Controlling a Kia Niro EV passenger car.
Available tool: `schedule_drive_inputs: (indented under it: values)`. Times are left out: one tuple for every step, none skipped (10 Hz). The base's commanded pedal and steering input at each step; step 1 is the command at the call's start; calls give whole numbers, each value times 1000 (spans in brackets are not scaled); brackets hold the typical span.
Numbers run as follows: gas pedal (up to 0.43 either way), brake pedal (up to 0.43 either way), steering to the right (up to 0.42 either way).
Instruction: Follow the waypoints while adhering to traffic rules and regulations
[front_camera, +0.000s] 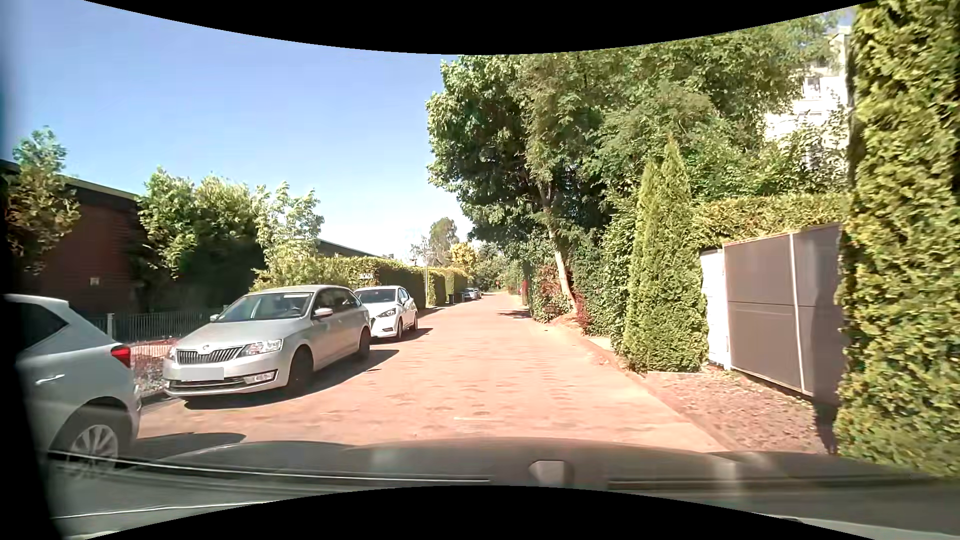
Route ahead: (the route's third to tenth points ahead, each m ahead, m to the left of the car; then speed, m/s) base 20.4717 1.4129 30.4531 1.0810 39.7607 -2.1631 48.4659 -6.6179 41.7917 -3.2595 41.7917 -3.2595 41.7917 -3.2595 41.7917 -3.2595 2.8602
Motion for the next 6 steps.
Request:
schedule_drive_inputs:
  values:
    - [28, 6, -18]
    - [28, 6, -18]
    - [28, 6, -16]
    - [28, 6, -16]
    - [28, 6, -16]
    - [28, 6, -15]
